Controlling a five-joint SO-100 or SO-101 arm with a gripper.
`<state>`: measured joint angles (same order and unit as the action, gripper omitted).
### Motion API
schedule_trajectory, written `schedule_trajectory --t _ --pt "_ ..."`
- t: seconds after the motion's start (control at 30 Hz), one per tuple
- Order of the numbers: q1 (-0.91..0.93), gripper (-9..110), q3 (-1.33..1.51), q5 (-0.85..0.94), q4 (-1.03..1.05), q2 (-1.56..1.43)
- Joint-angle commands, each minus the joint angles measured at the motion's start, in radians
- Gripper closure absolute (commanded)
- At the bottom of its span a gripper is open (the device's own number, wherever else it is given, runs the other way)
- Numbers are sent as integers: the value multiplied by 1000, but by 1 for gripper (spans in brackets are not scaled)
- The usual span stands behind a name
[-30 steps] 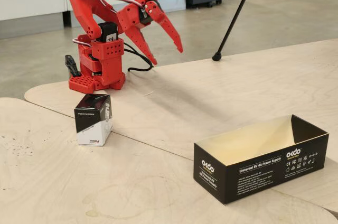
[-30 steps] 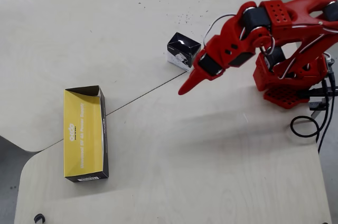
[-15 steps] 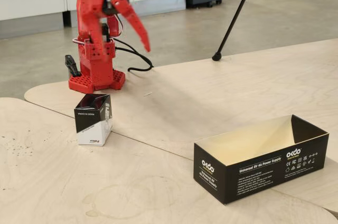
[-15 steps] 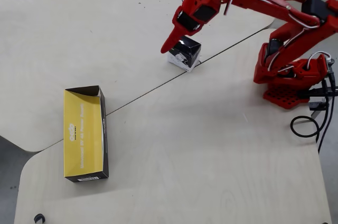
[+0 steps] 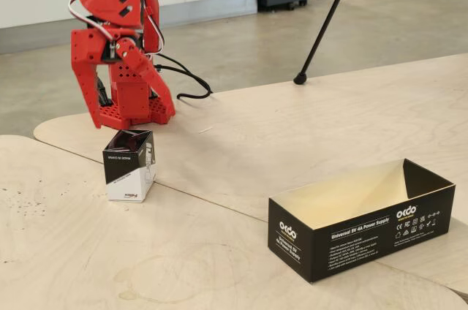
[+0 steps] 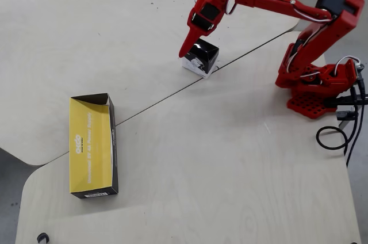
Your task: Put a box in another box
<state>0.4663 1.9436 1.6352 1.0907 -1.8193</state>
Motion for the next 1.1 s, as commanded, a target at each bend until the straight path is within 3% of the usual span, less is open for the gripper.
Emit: schedule_trajectory --t 0.0,0.57,0.83,1.07 --pt "37 51 12 18 -44 -5" --pt "48 53 213 25 -193 -9" --pt "25 64 245 23 -225 -5" --pt "18 79 215 12 -190 -21"
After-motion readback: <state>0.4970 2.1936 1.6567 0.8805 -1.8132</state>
